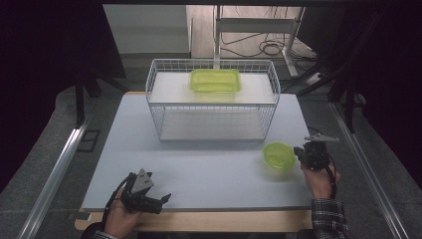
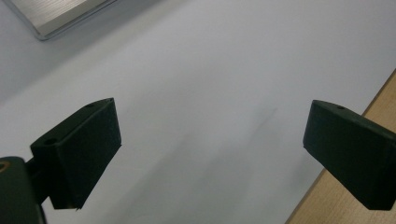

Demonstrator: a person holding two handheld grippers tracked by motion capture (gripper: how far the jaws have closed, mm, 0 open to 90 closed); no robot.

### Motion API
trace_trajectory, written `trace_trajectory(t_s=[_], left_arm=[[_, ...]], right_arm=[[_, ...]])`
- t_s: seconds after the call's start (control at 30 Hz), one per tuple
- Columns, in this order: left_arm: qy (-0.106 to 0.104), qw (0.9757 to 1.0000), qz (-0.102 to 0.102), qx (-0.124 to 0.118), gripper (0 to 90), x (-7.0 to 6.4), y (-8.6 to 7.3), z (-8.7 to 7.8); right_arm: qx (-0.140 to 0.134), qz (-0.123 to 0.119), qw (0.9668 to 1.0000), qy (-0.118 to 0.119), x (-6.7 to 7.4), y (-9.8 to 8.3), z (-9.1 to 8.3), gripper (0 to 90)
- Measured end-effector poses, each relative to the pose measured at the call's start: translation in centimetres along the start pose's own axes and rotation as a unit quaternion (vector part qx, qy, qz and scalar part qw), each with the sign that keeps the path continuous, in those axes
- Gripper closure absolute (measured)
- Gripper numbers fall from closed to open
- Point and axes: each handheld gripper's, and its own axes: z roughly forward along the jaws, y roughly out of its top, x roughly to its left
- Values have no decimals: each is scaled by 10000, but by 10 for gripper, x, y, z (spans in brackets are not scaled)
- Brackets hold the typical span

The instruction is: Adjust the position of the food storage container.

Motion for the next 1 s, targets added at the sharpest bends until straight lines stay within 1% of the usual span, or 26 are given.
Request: trace_trajectory(t_s=[0.1,0.2,0.43,0.47,0.6,0.63,0.67,0.7,0.73,0.77,0.83,0.97,1.0], left_arm=[[2,10000,26,26,41,0,0,0],[4,10000,23,33,41,0,0,0],[5,10000,36,50,42,0,0,1],[5,10000,36,50,42,0,0,1],[3,10000,37,45,42,0,0,1],[2,10000,40,50,42,0,0,1],[2,10000,40,50,42,0,0,1],[2,10000,47,58,42,-1,0,1],[2,10000,47,58,42,-1,0,1],[0,10000,49,58,42,-1,0,1],[-4,10000,52,68,43,-1,0,1],[-8,10000,50,61,46,-1,0,1],[-8,10000,50,61,47,-1,0,1]], right_arm=[[30,14,10000,39,3,-1,0,890],[37,10,9999,144,7,0,1,890],[82,-26,9989,467,25,0,5,890],[82,-26,9989,467,25,0,5,890],[101,-87,9981,606,37,2,7,890],[118,-120,9976,674,43,3,8,890],[118,-120,9976,674,43,3,8,890],[126,-166,9970,745,50,3,9,889],[126,-166,9970,745,50,3,9,889],[134,-204,9967,769,53,4,9,889],[148,-229,9960,854,62,4,10,889],[175,-284,9945,995,74,4,10,888],[175,-284,9945,995,74,4,10,888]])
